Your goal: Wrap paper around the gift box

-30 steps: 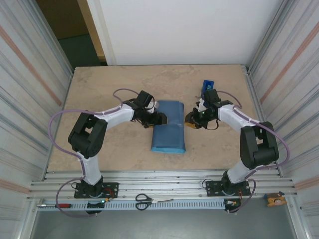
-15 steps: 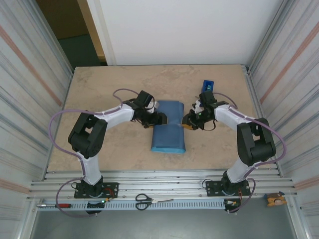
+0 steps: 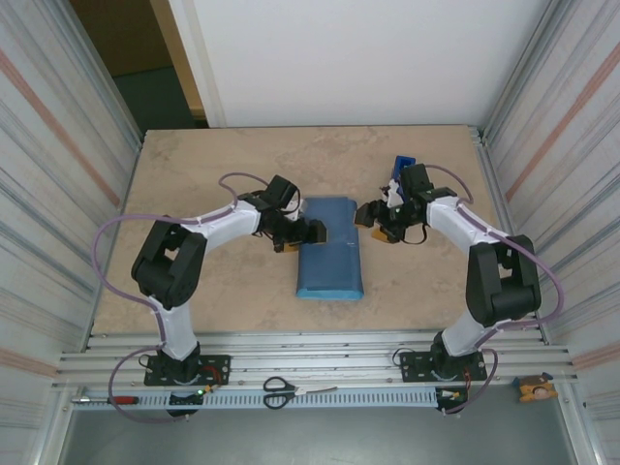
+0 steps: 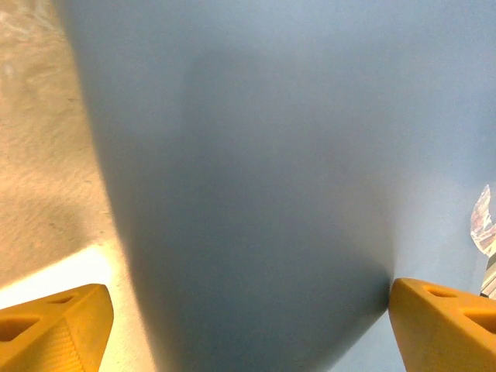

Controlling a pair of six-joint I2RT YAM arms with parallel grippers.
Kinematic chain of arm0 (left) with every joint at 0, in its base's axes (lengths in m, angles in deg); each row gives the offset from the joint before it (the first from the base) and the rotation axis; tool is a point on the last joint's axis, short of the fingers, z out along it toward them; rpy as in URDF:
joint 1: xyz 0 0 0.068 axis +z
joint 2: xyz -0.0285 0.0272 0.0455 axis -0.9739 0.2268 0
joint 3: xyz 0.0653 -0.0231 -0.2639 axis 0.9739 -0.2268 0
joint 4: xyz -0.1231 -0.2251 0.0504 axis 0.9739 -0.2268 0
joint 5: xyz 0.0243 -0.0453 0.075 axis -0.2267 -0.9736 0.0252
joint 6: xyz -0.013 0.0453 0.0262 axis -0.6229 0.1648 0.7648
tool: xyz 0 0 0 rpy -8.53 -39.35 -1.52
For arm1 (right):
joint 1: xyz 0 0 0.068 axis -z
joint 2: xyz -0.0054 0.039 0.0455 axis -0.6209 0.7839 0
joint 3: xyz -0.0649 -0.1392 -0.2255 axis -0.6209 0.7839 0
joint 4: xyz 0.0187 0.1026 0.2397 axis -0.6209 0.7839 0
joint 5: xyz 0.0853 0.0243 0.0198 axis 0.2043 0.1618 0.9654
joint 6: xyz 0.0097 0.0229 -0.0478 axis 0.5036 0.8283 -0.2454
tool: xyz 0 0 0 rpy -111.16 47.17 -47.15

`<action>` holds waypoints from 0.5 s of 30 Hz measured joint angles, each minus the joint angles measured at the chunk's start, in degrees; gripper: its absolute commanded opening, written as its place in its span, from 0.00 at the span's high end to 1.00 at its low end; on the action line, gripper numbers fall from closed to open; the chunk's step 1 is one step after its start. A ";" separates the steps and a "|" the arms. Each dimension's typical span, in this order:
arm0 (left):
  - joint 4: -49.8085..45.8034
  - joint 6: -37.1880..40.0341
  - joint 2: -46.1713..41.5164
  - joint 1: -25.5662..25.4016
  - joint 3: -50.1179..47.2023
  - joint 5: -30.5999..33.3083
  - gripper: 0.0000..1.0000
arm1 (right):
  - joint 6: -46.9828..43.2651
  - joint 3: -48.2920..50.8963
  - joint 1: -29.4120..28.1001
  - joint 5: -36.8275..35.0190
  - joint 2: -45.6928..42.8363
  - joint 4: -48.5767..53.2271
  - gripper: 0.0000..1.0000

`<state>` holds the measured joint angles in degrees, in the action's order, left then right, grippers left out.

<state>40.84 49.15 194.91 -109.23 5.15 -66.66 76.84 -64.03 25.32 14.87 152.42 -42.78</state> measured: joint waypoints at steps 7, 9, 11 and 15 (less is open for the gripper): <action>0.70 -0.61 -0.09 1.86 -0.85 -0.92 0.09 | -2.14 -5.73 -1.22 2.10 9.16 0.00 0.43; 1.40 -0.85 0.00 1.86 -0.85 -1.38 0.12 | -2.84 -7.34 -1.79 3.08 11.50 0.09 0.45; 1.97 -1.07 0.24 1.88 -0.83 -1.81 0.15 | -3.15 -8.68 -2.32 3.43 12.94 0.26 0.47; 2.84 -1.64 1.18 2.25 -0.39 -3.48 0.21 | -3.50 -10.36 -2.80 3.67 14.21 0.46 0.51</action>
<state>43.68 47.51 196.09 -106.98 4.76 -70.13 73.35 -74.39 22.52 18.54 166.62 -42.32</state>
